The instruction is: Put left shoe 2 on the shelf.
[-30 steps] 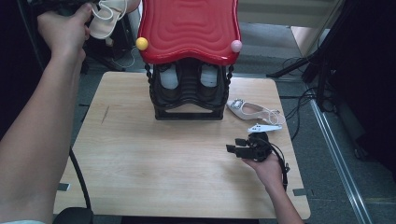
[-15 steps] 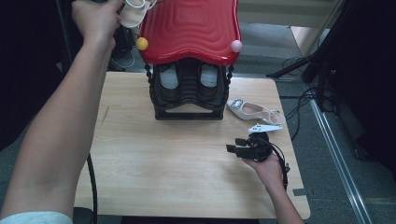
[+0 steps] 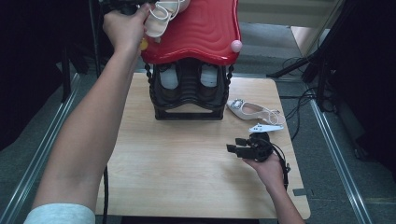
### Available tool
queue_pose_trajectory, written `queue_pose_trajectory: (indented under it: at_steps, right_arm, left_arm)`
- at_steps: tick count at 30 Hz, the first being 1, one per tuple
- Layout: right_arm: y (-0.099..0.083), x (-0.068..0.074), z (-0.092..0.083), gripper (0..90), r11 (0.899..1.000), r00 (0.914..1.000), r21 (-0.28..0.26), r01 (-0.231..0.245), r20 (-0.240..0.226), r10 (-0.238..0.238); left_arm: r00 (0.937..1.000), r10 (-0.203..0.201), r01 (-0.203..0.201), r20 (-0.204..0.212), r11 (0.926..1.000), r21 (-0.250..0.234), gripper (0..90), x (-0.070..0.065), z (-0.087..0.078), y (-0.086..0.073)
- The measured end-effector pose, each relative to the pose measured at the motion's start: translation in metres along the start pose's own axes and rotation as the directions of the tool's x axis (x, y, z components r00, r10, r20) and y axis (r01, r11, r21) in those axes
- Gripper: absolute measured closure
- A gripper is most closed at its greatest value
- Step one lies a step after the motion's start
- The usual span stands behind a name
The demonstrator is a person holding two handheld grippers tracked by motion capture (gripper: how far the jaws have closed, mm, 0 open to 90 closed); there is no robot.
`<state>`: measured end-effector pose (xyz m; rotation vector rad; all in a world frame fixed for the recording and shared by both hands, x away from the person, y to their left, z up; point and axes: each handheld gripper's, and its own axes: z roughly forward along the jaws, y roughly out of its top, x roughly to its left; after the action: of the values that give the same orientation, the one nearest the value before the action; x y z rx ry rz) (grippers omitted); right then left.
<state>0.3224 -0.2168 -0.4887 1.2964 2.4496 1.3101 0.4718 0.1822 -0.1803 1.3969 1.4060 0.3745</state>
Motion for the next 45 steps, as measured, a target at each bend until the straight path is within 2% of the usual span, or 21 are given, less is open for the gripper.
queue_pose_trajectory:
  at_steps: [4,6,12,19,23,26,30,32,35,40,45]
  right_arm:
    - [0.000,0.000,0.000,46.0,1.000,1.0000,0.002,-0.005,0.000,0.005]
    - [0.000,0.000,0.000,46.1,1.000,1.0000,0.002,-0.003,0.001,0.003]
    - [0.000,0.001,0.002,46.0,1.000,1.0000,0.006,0.005,0.004,-0.005]
    - [0.000,0.002,0.003,46.0,1.000,1.0000,0.009,0.009,0.003,-0.009]
    - [0.000,0.001,0.003,46.0,1.000,1.0000,0.006,0.004,0.006,-0.004]
    - [0.000,0.000,0.003,46.1,1.000,1.0000,0.007,0.005,0.006,-0.005]
    - [0.000,0.000,0.003,46.0,1.000,1.0000,0.009,0.007,0.006,-0.008]
    - [0.001,0.000,0.003,46.1,1.000,1.0000,0.008,0.006,0.006,-0.006]
    - [0.001,0.000,0.003,46.0,1.000,1.0000,0.007,0.004,0.007,-0.004]
    - [0.001,0.000,0.004,46.0,1.000,1.0000,0.011,0.005,0.007,-0.005]
    - [0.001,0.000,0.004,46.0,1.000,0.9999,0.016,0.006,0.009,-0.006]
  left_arm:
    - [0.9999,-0.002,0.002,-0.016,1.0000,0.003,81.6,0.004,0.007,-0.009]
    - [0.9999,-0.013,0.013,-0.005,0.9998,-0.012,81.6,0.007,0.006,-0.012]
    - [0.9988,0.040,-0.040,-0.028,0.9992,-0.002,81.0,0.002,0.005,-0.015]
    - [0.9994,0.034,-0.034,0.003,0.9992,0.023,73.4,0.002,0.003,-0.017]
    - [0.9993,0.032,-0.033,0.020,0.9993,0.017,66.9,0.001,0.000,-0.015]
    - [0.9986,0.050,-0.051,0.020,0.9979,0.041,61.8,-0.001,-0.001,-0.013]
    - [0.9977,0.064,-0.066,0.021,0.9956,0.068,59.3,-0.002,-0.004,-0.010]
    - [0.9970,0.073,-0.074,0.024,0.9951,0.066,57.0,-0.003,-0.006,-0.009]
    - [0.9955,0.090,-0.092,0.028,0.9942,0.057,55.9,-0.005,-0.012,-0.007]
    - [0.9948,0.083,-0.086,0.059,0.9953,0.044,52.8,-0.004,-0.022,-0.002]
    - [0.9930,0.111,-0.113,0.042,0.9921,0.055,52.7,-0.003,-0.032,0.003]
